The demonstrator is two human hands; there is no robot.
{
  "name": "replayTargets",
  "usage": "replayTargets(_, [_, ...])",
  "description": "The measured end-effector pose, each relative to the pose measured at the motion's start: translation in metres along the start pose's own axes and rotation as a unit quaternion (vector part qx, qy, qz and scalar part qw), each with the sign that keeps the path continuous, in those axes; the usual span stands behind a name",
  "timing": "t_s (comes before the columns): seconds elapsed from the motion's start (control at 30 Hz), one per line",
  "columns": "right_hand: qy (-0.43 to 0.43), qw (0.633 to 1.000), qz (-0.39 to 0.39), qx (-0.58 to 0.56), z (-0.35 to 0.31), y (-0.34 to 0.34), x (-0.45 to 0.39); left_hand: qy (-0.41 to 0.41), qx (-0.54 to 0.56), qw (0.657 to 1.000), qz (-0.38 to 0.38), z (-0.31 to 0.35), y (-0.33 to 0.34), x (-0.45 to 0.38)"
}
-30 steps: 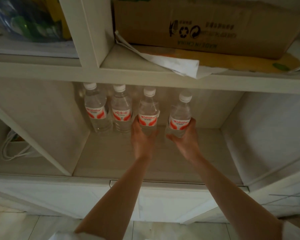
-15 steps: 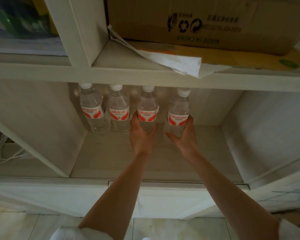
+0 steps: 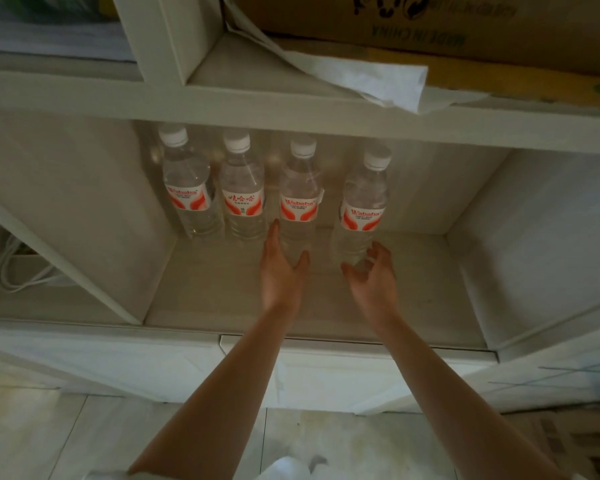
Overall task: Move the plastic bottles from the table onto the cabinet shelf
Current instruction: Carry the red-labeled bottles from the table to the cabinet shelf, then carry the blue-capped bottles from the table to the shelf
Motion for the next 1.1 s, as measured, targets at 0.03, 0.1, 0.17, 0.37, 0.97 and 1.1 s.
replayTargets(0.03, [0.0,1.0,-0.008,-0.006,0.002,0.0,0.006,-0.009,0.002,1.0,0.0,-0.002,-0.002,0.006])
replayTargets(0.1, [-0.002,0.999,-0.028,-0.022,0.003,-0.001,0.02,-0.021,0.008,1.0,0.006,-0.005,-0.008,0.02])
replayTargets(0.17, [-0.01,0.998,-0.048,-0.034,0.002,-0.003,0.034,-0.018,0.006,1.0,0.023,-0.006,-0.014,0.034])
replayTargets(0.37, [-0.064,0.986,-0.134,-0.072,-0.009,-0.014,0.073,-0.019,0.005,0.995,0.1,-0.005,-0.033,0.095])
replayTargets(0.97, [-0.264,0.803,-0.534,-0.018,-0.005,0.018,0.281,-0.201,-0.029,0.865,0.458,-0.058,-0.127,0.409])
replayTargets(1.1, [-0.309,0.727,-0.613,0.014,0.0,0.027,0.365,-0.239,-0.061,0.821,0.515,-0.067,-0.148,0.494])
Point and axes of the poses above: each hand's wrist, its own x-axis away from the middle knuckle, its own y-axis out of the palm, z = x × y, the point moved 4 cm from there along -x, towards the middle knuckle
